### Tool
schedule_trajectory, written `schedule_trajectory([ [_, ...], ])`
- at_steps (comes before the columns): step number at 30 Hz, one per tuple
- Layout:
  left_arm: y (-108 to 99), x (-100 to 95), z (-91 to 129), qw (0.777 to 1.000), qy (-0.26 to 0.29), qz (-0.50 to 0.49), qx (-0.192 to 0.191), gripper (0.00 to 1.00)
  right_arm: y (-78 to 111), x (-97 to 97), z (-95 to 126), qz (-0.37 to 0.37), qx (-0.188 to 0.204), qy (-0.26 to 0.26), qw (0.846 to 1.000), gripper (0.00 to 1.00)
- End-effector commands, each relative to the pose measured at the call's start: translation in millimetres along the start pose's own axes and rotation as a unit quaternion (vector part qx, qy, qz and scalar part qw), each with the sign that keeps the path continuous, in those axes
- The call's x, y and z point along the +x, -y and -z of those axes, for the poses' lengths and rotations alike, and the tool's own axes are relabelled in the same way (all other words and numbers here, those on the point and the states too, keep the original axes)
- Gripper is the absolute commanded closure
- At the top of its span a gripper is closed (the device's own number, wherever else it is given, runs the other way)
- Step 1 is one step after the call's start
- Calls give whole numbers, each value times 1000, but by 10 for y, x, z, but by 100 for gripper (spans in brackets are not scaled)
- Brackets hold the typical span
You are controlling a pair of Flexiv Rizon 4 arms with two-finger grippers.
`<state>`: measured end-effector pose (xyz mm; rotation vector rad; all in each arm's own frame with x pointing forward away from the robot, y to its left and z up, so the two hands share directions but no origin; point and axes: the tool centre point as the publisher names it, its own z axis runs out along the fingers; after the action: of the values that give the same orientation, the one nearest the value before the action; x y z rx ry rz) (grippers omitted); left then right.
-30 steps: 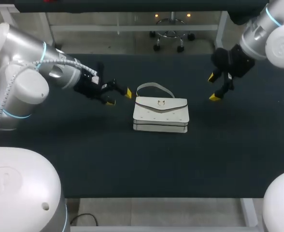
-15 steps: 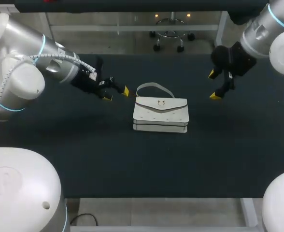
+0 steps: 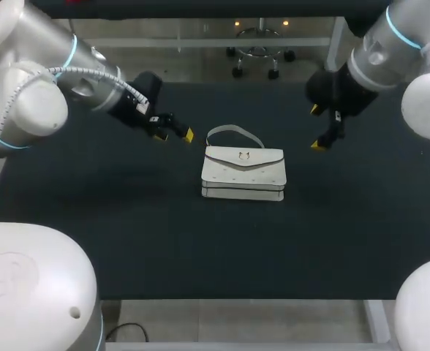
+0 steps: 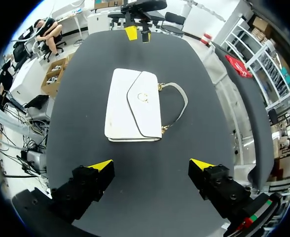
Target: Pick up the bag, open it, inspect its contents, close it, and place it on the opposite side
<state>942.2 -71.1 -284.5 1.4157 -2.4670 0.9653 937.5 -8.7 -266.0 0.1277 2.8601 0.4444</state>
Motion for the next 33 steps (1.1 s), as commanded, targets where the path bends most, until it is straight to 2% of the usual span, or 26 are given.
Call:
schedule_trajectory([
  [1, 72, 26, 1, 999, 2, -31, -10, 0, -53, 122, -16, 5, 4, 68, 998, 0],
  [8, 107, 72, 55, 994, -5, -108, -25, 0, -135, 243, -8, 25, 8, 91, 996, 0],
  [10, 114, 85, 119, 991, -14, -128, -47, 0, -145, 285, -10, 30, 7, 99, 995, 0],
  [28, 114, 85, 119, 991, -14, -128, -47, 0, -155, 323, -21, 43, 1, 92, 995, 0],
  [29, 161, 89, 101, 987, 6, -158, -33, 0, -155, 323, -21, 43, 1, 92, 995, 0],
  [31, 212, 84, 85, 977, 18, -213, -20, 0, -274, 353, 21, 55, 11, 121, 991, 0],
  [32, 223, 80, 87, 965, 24, -260, -19, 0, -315, 383, 34, 52, 15, 130, 990, 0],
  [33, 246, 54, 87, 964, 34, -265, -18, 0, -346, 412, 40, 51, 13, 133, 990, 0],
])
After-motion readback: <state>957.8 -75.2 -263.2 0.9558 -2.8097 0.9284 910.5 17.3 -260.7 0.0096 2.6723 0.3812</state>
